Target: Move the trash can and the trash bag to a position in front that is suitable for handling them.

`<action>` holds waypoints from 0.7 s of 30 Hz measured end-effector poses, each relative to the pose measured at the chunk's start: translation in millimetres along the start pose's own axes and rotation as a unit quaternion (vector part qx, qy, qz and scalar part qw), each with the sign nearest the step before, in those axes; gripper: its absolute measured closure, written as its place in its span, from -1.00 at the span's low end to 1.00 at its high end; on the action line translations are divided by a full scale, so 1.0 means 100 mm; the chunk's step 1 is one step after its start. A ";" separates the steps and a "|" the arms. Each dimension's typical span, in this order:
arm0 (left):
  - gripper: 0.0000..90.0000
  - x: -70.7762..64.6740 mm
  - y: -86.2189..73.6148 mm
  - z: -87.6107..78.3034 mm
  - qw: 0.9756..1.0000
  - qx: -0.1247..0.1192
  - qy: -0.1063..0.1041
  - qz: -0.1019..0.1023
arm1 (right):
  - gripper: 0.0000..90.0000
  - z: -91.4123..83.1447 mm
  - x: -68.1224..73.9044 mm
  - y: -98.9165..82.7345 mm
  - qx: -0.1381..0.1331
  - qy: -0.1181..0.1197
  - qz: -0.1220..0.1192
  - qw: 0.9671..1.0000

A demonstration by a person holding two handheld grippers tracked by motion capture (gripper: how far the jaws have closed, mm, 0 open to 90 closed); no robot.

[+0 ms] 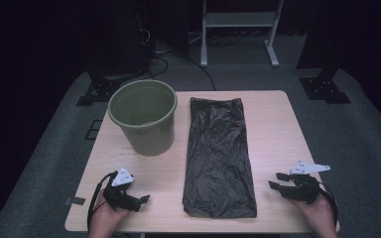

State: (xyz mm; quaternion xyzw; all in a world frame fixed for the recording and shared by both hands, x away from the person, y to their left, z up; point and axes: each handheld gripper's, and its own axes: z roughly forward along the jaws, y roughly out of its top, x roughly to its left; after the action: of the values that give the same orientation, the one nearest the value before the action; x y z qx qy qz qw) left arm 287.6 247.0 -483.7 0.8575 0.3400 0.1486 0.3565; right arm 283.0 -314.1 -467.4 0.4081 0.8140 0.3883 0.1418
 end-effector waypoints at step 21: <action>-1.00 0.00 0.00 0.00 1.000 0.000 0.000 0.000 | 0.11 0.40 0.25 0.28 0.026 0.037 -0.025 0.999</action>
State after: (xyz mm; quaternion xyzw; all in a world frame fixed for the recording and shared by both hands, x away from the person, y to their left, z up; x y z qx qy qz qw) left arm 287.6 247.1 -483.7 0.8574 0.3401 0.1486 0.3565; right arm 304.3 -264.0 -470.6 0.3764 0.8385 0.3781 0.1106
